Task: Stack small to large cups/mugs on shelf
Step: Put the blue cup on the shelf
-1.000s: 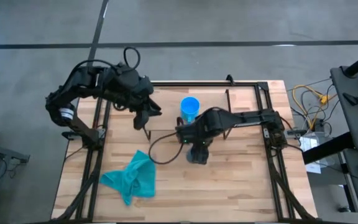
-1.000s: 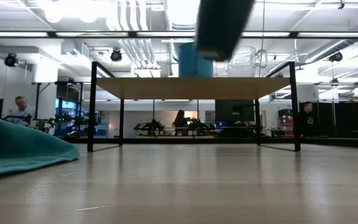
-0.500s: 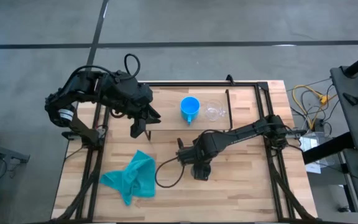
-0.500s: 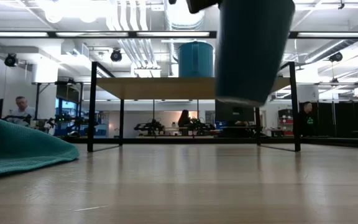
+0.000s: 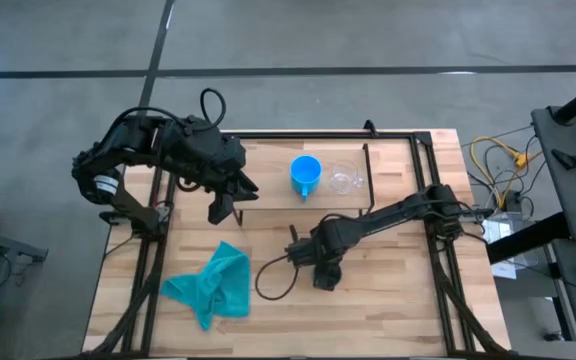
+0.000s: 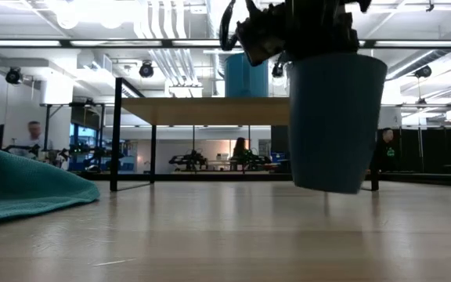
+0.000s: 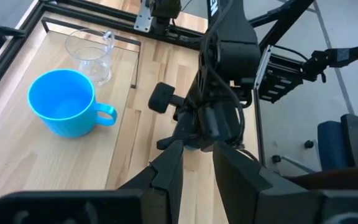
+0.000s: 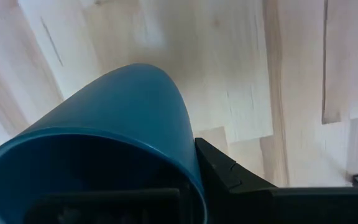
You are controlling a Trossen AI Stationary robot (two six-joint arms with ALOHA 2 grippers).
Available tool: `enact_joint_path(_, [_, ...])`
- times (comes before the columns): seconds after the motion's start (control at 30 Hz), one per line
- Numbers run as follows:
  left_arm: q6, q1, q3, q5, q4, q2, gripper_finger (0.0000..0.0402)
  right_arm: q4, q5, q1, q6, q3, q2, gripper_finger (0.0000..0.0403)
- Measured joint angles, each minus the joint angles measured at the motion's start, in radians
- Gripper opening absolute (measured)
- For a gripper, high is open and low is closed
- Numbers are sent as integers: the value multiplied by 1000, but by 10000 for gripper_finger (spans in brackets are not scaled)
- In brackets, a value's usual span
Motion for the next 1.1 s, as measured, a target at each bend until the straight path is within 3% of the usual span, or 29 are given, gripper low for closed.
enact_joint_path(0.4, [9,0,0,1,0,0,75,50,-8,0,-11,-40,0,11])
enact_joint_path(0.73, [9,0,0,1,0,0,75,54,-9,-9,-49,-70,0,89])
enact_joint_path(0.9, [8,0,0,1,0,0,75,46,-9,-11,-60,-15,-1,117])
enact_joint_path(1.1, [-1,0,0,1,1,0,75,-33,-9,-11,-63,150,-7,128])
